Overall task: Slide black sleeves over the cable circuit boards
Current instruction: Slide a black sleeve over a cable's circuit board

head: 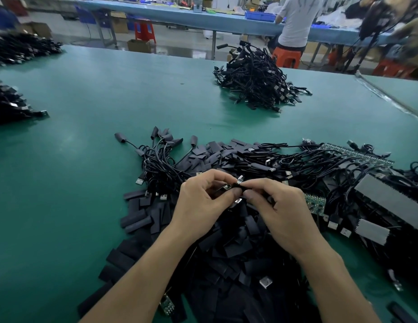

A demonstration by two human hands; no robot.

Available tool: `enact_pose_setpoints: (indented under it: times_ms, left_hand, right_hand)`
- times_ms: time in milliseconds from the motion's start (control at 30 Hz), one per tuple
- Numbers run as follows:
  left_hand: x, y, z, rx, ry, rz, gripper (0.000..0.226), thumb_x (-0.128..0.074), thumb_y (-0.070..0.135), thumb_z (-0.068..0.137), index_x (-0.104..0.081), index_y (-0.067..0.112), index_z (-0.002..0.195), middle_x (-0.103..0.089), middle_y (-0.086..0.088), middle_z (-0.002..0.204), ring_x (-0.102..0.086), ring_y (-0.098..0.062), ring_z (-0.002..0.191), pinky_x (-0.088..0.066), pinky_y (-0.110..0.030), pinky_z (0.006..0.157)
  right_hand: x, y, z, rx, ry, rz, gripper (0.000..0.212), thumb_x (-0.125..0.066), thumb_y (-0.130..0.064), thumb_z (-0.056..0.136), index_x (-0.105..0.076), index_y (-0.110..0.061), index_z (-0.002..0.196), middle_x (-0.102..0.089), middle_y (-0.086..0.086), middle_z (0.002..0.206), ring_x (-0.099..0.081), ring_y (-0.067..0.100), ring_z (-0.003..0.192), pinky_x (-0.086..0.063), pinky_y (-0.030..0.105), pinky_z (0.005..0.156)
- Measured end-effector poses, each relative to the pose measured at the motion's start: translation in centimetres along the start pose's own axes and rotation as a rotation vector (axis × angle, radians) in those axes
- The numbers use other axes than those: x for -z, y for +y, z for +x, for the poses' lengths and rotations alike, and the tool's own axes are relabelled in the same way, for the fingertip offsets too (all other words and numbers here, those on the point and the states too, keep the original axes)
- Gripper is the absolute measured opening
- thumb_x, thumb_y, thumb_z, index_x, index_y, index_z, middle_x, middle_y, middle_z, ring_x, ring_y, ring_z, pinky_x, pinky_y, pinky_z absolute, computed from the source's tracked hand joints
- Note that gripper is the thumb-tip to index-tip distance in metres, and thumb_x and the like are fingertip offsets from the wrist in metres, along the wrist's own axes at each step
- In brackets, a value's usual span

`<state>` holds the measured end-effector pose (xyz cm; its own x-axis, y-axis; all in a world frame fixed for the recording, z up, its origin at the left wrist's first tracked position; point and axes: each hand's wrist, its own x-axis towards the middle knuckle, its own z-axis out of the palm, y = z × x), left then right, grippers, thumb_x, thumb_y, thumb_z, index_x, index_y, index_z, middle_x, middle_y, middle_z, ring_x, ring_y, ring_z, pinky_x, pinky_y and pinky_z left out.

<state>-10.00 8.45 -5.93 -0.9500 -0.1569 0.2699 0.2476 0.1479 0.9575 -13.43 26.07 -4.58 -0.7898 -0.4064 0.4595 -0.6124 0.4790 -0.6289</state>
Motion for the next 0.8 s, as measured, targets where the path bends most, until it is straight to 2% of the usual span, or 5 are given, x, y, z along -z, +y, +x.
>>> enact_pose_setpoints:
  times_ms: [200, 367, 533, 700, 800]
  left_hand:
    - [0.13, 0.04, 0.12, 0.022, -0.005, -0.094, 0.014, -0.078, 0.014, 0.084, -0.072, 0.026, 0.089, -0.074, -0.004, 0.077, -0.071, -0.016, 0.062, -0.051, -0.018, 0.058]
    - [0.16, 0.26, 0.17, 0.025, 0.002, -0.177, 0.010, -0.077, 0.019, 0.084, -0.073, 0.027, 0.088, -0.075, -0.005, 0.077, -0.071, -0.015, 0.062, -0.051, -0.016, 0.057]
    - [0.36, 0.29, 0.25, 0.027, -0.002, -0.222, 0.020, -0.077, 0.007, 0.084, -0.073, 0.026, 0.086, -0.074, -0.004, 0.076, -0.069, -0.013, 0.062, -0.051, -0.017, 0.057]
    - [0.44, 0.08, 0.33, 0.059, 0.019, -0.174, 0.021, -0.073, 0.000, 0.086, -0.070, 0.021, 0.084, -0.071, -0.001, 0.069, -0.065, -0.011, 0.057, -0.049, -0.017, 0.053]
    - [0.44, 0.07, 0.36, 0.074, 0.011, -0.163, 0.021, -0.072, 0.000, 0.086, -0.069, 0.020, 0.081, -0.069, 0.000, 0.065, -0.064, -0.011, 0.055, -0.049, -0.017, 0.052]
  right_hand:
    - [-0.28, -0.03, -0.12, 0.014, 0.020, 0.023, 0.037, -0.077, -0.017, 0.085, -0.065, -0.034, 0.115, -0.061, -0.032, 0.094, -0.061, -0.005, 0.090, -0.041, 0.005, 0.077]
    - [-0.60, -0.10, -0.01, 0.069, 0.043, -0.013, 0.016, -0.073, -0.017, 0.089, -0.075, -0.021, 0.104, -0.068, -0.015, 0.092, -0.062, -0.003, 0.089, -0.040, 0.005, 0.077]
    - [-0.79, -0.05, -0.10, 0.033, -0.027, 0.012, 0.007, -0.072, -0.025, 0.090, -0.074, -0.030, 0.095, -0.067, -0.018, 0.082, -0.064, 0.002, 0.080, -0.046, 0.013, 0.069]
    - [-0.97, -0.21, -0.18, 0.035, 0.058, -0.084, 0.036, -0.081, -0.025, 0.081, -0.066, -0.034, 0.111, -0.060, -0.025, 0.092, -0.059, -0.001, 0.085, -0.043, 0.010, 0.073]
    - [-0.87, -0.44, -0.25, 0.072, 0.102, -0.170, 0.036, -0.079, -0.027, 0.082, -0.066, -0.032, 0.115, -0.062, -0.020, 0.101, -0.061, 0.001, 0.090, -0.052, 0.023, 0.078]
